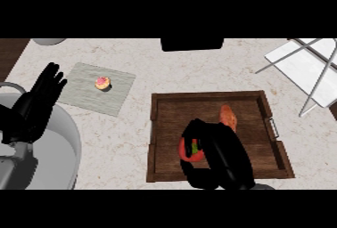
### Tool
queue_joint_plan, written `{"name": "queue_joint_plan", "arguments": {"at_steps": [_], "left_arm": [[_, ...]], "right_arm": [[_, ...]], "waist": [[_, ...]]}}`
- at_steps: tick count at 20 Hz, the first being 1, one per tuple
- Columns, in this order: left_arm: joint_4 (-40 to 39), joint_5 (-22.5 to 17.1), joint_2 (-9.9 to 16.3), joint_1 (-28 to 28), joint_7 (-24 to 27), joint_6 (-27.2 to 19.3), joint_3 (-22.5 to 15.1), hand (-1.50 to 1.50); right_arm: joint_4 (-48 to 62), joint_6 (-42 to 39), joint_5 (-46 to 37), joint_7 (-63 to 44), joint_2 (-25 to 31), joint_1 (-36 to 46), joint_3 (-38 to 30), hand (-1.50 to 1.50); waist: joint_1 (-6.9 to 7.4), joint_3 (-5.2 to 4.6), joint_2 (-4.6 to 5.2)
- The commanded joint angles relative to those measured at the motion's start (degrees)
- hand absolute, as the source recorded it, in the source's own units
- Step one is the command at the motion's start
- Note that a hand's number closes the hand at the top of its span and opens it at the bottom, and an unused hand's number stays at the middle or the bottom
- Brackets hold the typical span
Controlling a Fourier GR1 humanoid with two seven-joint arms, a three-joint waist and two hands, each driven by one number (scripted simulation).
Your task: Pick the bell pepper from the tray and place it in the tiered shelf
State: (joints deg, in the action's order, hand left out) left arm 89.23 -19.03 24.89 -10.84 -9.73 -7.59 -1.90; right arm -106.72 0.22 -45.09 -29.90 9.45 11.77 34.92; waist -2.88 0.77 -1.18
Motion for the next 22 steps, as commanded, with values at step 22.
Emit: {"name": "queue_joint_plan", "arguments": {"at_steps": [22], "left_arm": [[-1.30,1.75,-2.84,-1.93,-1.71,1.45,0.08,0.00]], "right_arm": [[-8.44,-18.86,27.61,-6.32,22.44,10.57,-57.16,1.50]], "waist": [[2.99,-0.71,1.30]]}}
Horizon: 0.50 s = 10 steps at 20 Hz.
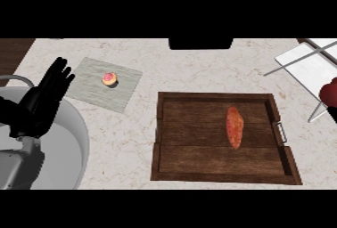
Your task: Pick the bell pepper from the tray and place it in the tiered shelf
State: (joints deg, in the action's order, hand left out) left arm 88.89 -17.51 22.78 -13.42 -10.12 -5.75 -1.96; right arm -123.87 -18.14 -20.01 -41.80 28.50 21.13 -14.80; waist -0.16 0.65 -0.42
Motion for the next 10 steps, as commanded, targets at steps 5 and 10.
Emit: {"name": "queue_joint_plan", "arguments": {"at_steps": [5,10], "left_arm": [[-2.83,2.63,-3.32,1.77,2.16,-1.52,-1.16,0.00],[-4.94,1.38,-1.00,-0.47,1.58,1.55,1.19,0.00]], "right_arm": [[16.75,0.13,6.02,12.14,4.58,0.20,-14.57,1.50],[27.80,0.98,5.01,20.11,8.08,1.19,-17.93,1.50]], "waist": [[0.23,-0.60,0.61],[0.46,-0.62,0.71]]}}
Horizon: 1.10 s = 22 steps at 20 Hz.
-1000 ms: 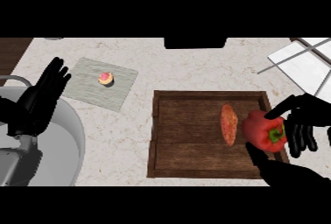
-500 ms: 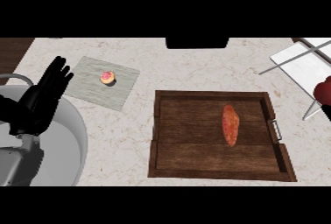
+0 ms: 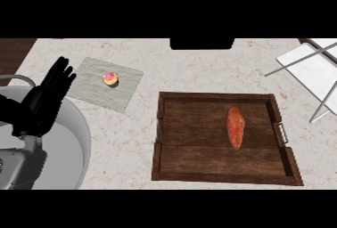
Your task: Pick the bell pepper from the tray and place it in the tiered shelf
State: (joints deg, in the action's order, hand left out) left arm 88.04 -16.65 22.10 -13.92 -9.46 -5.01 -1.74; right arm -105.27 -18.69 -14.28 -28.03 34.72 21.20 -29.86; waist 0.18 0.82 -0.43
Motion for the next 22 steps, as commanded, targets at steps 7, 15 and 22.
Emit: {"name": "queue_joint_plan", "arguments": {"at_steps": [7,15,22], "left_arm": [[1.45,0.22,-0.91,-1.26,-6.34,-2.35,0.46,0.00],[-4.17,2.16,-1.37,0.25,0.12,0.10,1.35,0.00],[-1.08,3.80,-3.40,0.99,-1.67,-1.54,-0.63,0.00]], "right_arm": [[20.57,2.61,-1.95,17.35,4.60,0.65,-3.88,1.50],[33.25,2.06,-0.46,29.78,9.11,-0.64,-7.69,1.50],[48.68,9.55,-5.09,28.99,11.32,4.84,-7.15,1.50]], "waist": [[0.33,-0.77,0.48],[-0.22,-0.80,0.53],[0.62,-0.79,0.72]]}}
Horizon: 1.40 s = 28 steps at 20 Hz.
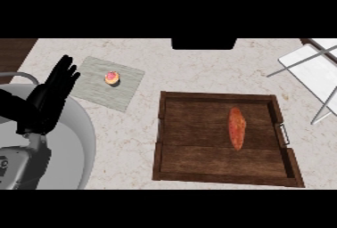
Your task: Pick the bell pepper from the tray and place it in the tiered shelf
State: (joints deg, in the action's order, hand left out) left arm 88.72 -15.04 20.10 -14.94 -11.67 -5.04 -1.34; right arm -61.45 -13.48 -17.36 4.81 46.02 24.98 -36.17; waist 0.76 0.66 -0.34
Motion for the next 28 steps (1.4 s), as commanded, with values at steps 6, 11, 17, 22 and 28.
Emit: {"name": "queue_joint_plan", "arguments": {"at_steps": [6,11,17,22,28], "left_arm": [[-0.30,2.01,-1.50,0.89,-0.77,-0.99,-0.12,0.00],[-0.22,2.51,-2.40,2.29,-0.51,-0.26,-1.34,0.00],[-4.43,2.40,-1.94,-1.05,-0.03,0.31,1.03,0.00],[-1.27,1.94,-2.56,0.45,-1.02,-0.63,1.80,0.00],[0.31,5.11,-5.31,3.34,0.53,-2.06,-0.81,0.00]], "right_arm": [[18.35,13.46,-3.46,9.64,1.02,7.42,-1.26,-1.50],[25.28,13.71,-1.01,13.88,5.09,13.42,-3.51,-1.50],[34.17,0.36,2.10,15.59,13.70,14.17,-4.79,-1.50],[40.71,-11.84,5.09,14.95,20.94,10.02,-7.64,-1.50],[46.73,-20.61,6.70,20.08,28.67,6.11,-10.26,-1.50]], "waist": [[0.59,-0.55,0.73],[0.91,-0.55,0.76],[0.08,-0.55,0.95],[-0.67,-0.51,0.68],[-0.58,-0.30,0.85]]}}
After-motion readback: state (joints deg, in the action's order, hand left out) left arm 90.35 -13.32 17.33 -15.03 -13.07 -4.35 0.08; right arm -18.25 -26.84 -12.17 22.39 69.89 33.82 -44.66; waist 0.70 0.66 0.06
